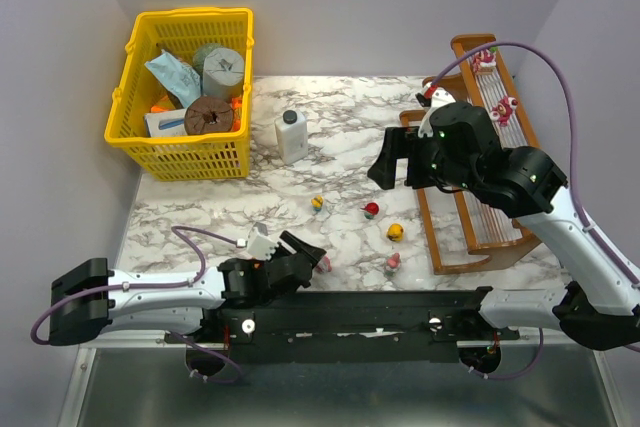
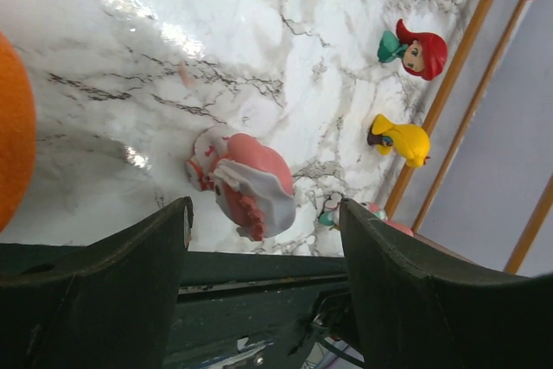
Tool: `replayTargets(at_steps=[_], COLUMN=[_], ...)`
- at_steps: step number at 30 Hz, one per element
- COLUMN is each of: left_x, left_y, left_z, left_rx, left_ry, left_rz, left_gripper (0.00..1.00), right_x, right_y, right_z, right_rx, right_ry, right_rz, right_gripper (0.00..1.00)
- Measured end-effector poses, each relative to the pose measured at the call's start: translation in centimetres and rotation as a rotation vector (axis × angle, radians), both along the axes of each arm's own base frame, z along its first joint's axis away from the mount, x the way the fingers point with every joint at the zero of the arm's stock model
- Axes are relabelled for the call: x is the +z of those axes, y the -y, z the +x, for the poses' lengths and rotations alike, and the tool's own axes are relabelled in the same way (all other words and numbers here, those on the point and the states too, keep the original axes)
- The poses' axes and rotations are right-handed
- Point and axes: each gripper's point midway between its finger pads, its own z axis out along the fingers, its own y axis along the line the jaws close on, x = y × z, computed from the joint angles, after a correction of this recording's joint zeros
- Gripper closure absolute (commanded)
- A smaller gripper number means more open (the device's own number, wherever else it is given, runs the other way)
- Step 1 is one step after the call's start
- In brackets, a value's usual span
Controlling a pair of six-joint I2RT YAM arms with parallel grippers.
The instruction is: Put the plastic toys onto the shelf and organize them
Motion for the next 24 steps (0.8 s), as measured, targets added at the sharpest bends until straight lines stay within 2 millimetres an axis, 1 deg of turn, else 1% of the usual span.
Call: replayTargets(at_steps=[3, 11, 16, 19, 24], left_x=[0.4, 0.0, -0.1, -0.2, -0.4], left_y=[0.6, 1.6, 1.9, 2.0, 2.4], left_z=[0.3, 0.7, 0.7, 0.8, 0.9], left_rx=[0.003, 0.003, 0.003, 0.003, 0.003], left_ry=[0.017, 0.029, 0.03, 0.028, 0.02], left_rz=[-0.028, -0.045, -0.048, -0.043, -0.018], left_gripper=[0.25, 0.29, 0.29, 0.26, 0.27], right_x=[-0.1, -0.4, -0.4, -0.4, -0.3], right_y=[0.1, 0.3, 0.3, 0.3, 0.6], right_z=[-0.1, -0.2, -0.2, -0.2, -0.4], right_rx=[0.002, 0.004, 0.004, 0.004, 0.001], right_ry=[-0.003, -0.01, -0.01, -0.01, -0.007], right_rz=[-0.007, -0.021, -0.021, -0.022, -0.021], right_gripper=[0.0, 0.0, 0.0, 0.0, 0.0])
